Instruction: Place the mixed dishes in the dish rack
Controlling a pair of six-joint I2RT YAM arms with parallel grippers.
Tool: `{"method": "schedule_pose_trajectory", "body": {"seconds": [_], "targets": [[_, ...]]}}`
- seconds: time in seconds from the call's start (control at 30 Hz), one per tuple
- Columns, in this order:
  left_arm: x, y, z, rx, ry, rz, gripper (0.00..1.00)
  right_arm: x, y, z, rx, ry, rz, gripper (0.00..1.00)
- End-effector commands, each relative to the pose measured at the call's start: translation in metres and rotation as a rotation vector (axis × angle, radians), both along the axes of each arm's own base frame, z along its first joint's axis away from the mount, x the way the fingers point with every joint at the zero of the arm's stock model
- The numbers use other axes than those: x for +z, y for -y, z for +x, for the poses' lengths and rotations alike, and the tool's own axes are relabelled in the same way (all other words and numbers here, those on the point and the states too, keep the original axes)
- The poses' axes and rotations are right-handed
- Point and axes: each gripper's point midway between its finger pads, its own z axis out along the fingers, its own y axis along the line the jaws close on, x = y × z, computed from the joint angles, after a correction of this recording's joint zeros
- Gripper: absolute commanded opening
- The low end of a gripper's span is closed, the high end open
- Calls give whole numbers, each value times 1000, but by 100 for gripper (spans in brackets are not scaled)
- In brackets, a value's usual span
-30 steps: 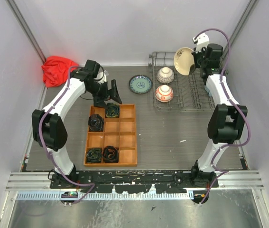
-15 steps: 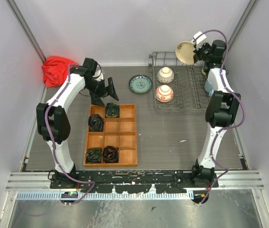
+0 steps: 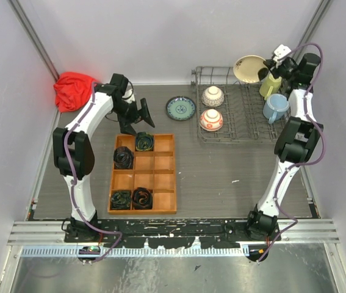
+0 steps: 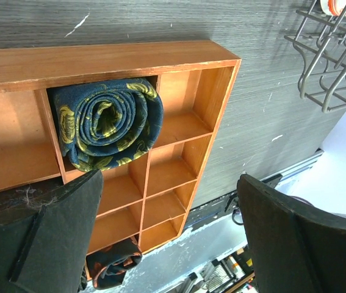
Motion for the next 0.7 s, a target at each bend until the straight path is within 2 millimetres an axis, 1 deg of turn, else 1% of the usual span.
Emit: {"method": "schedule_pose_trajectory", "body": {"seconds": [0.0,0.17,0.4,0.67], "targets": [[10,4,8,22,13,-20,97,33,-20,-12,183,91,-9,1],[13,4,9,32,17,-21,97,24,-18,-13,234,80,6,1],[16,6,14,51,15,-25,97,9,-16,-6,245,76,35,1],[14,8,16,63,4,-26,96,-10,-13,-1,239,54,42,1]]}}
